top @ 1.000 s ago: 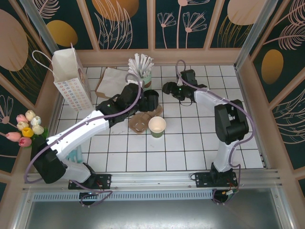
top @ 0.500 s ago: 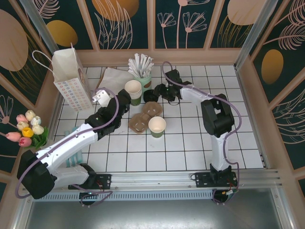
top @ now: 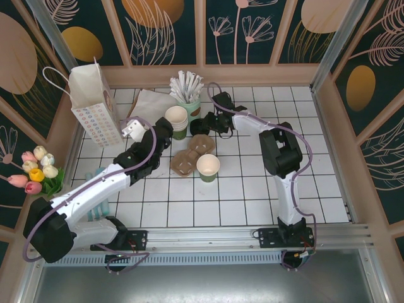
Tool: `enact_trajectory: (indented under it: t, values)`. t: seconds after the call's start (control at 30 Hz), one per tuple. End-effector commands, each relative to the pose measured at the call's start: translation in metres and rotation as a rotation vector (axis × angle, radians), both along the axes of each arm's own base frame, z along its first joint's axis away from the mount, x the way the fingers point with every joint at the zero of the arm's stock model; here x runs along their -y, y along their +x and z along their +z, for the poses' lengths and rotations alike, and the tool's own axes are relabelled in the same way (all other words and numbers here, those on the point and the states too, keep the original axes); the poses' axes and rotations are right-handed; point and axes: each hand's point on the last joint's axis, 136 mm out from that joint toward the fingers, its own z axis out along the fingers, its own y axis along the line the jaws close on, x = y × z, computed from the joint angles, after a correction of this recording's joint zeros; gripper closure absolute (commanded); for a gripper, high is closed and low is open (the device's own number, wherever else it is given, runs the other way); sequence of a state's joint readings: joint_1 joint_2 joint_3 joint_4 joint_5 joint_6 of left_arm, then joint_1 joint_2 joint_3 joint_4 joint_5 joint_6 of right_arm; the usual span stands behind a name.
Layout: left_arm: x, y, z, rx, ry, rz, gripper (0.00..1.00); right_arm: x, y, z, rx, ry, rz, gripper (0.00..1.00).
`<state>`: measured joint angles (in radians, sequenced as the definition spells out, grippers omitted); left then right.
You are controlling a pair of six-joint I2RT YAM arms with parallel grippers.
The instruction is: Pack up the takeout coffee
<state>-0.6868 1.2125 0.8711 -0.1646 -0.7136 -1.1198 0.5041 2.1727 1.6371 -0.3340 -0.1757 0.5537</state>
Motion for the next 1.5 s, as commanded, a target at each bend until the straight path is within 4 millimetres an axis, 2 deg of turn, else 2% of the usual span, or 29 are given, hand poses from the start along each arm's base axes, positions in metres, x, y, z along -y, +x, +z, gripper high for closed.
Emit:
enact_trajectory:
  t: [0.0,0.17,0.23,0.47,0.73,0.9,1.17,1.27,1.47]
  values:
    - [0.003,0.005,-0.001,0.0,0.004,-0.01,0.01,-0.002,0.002,-0.004,-0.001,-0.032,0.025,0.66]
    - [0.007,0.009,-0.003,-0.01,0.004,-0.026,0.02,0.0,0.003,-0.01,-0.007,-0.061,0.039,0.67]
    - [0.008,0.009,-0.003,-0.012,0.002,-0.03,0.01,0.001,0.004,-0.009,0.0,-0.073,0.041,0.7]
    - [0.012,0.011,-0.004,-0.018,0.001,-0.043,0.02,0.008,0.013,0.01,0.073,-0.121,0.03,0.84]
    - [0.02,0.016,-0.006,-0.031,0.004,-0.071,0.01,0.014,0.014,0.027,0.141,-0.172,0.033,0.83]
    - [0.024,0.017,-0.008,-0.041,0.005,-0.086,0.01,0.014,0.015,0.032,0.161,-0.174,0.039,0.78]
    - [0.024,0.018,-0.01,-0.046,0.008,-0.089,0.01,0.011,0.013,0.035,0.178,-0.185,0.062,0.86]
    - [0.026,0.018,-0.009,-0.045,0.015,-0.103,0.01,0.011,0.014,0.044,0.205,-0.191,0.061,0.88]
    - [0.04,0.02,0.0,-0.022,0.046,-0.208,0.01,0.022,0.016,0.079,0.323,-0.223,0.051,0.86]
